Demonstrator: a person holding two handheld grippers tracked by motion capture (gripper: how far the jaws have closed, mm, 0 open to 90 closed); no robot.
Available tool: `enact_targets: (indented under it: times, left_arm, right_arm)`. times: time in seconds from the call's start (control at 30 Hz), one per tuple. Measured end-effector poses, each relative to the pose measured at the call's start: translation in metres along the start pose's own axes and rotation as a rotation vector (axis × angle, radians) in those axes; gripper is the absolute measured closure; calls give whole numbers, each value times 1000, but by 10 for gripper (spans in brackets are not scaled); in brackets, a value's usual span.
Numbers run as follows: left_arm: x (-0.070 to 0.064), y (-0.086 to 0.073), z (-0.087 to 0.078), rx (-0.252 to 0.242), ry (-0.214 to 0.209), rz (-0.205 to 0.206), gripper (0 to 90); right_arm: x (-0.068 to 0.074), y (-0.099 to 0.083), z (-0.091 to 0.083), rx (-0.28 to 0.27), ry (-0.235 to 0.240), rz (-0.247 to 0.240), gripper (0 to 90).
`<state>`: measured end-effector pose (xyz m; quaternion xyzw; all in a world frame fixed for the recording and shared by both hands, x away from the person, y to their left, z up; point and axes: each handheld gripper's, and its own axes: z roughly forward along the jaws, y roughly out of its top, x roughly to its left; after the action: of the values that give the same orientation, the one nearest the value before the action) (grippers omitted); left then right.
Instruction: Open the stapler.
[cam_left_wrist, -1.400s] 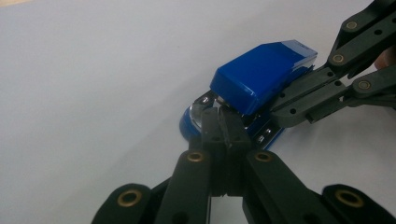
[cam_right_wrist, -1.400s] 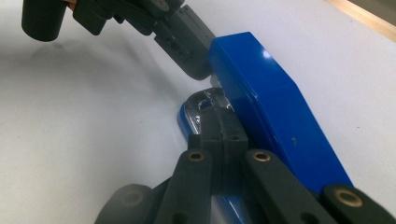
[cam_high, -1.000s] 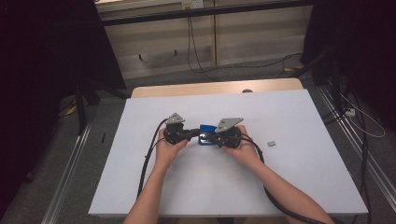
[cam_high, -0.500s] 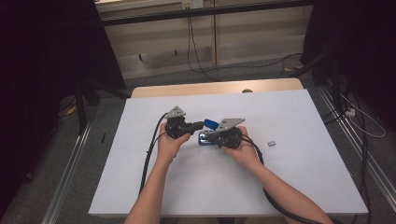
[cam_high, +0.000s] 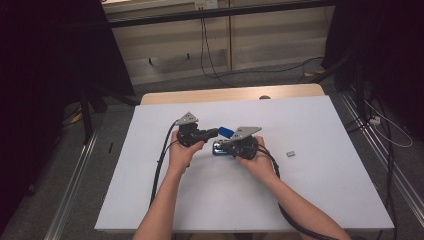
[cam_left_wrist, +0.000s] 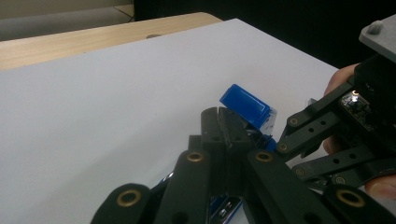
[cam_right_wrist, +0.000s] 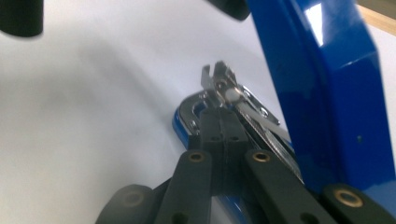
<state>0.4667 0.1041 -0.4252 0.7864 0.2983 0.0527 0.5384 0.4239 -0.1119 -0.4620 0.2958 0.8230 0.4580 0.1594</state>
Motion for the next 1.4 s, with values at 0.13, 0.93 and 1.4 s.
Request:
enact_targets:
  times: [0.13,0.93,1.4]
  left_arm:
    - [0,0,1,-5,0,-4,900]
    - [3,-3,1,4,11,4,900]
    - [8,-9,1,60,19,11,883]
  right_arm:
    - [5,6,-2,-48,-36,7,900]
    - [15,8,14,-123,-170,48,900]
    - [17,7,16,-117,-187,36,900]
